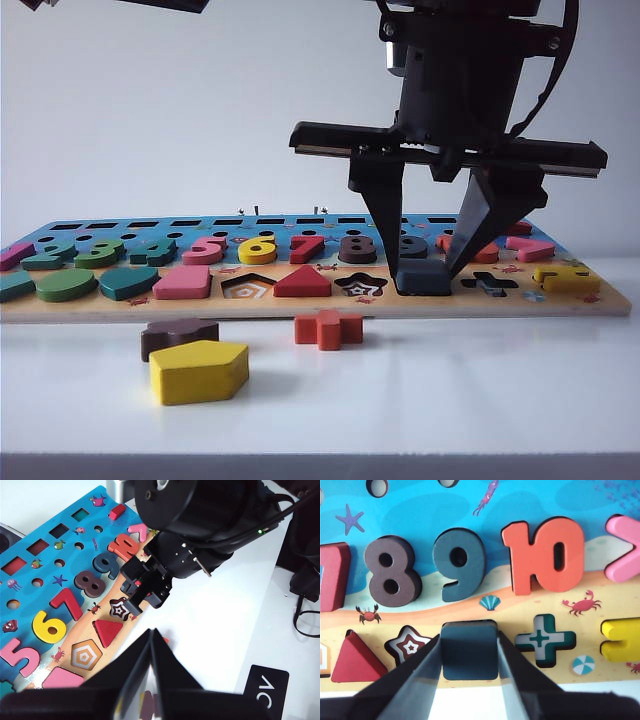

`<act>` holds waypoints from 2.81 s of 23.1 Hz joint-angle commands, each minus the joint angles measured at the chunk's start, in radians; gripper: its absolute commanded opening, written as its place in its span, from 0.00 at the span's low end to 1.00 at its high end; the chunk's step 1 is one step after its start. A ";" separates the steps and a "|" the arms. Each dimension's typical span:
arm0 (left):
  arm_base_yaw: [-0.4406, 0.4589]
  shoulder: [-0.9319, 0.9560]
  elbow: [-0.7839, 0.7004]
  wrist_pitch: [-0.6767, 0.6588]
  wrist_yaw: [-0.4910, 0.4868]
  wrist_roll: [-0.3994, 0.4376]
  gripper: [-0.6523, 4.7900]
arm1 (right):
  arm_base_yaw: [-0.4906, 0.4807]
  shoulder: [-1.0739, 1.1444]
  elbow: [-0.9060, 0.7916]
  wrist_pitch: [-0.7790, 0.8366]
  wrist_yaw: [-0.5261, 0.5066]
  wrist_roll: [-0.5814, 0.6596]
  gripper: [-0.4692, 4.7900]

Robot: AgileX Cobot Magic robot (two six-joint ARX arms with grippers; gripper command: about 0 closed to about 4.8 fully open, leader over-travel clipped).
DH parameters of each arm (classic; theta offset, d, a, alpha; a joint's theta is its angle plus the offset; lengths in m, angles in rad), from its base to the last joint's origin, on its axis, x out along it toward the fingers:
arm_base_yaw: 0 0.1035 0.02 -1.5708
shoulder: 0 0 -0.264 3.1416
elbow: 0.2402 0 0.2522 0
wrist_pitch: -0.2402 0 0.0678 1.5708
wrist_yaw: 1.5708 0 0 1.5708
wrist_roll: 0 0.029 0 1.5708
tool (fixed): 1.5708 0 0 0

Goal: Insert the cube into the slot.

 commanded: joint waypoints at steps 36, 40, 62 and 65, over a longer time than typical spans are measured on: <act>0.008 -0.015 0.002 0.034 -0.056 0.005 0.15 | -0.050 -0.238 0.003 0.050 -0.140 -0.322 0.56; 0.023 -0.034 0.002 0.046 -0.081 0.005 0.15 | -0.102 -0.314 -0.008 0.054 -0.238 -0.415 0.42; 0.283 -0.174 -0.006 0.090 -0.089 0.008 0.15 | -0.558 -1.011 -0.490 0.103 -0.512 -0.501 0.08; 0.336 -0.207 -0.024 0.108 -0.089 0.010 0.15 | -0.617 -1.108 -0.540 0.103 -0.517 -0.500 0.08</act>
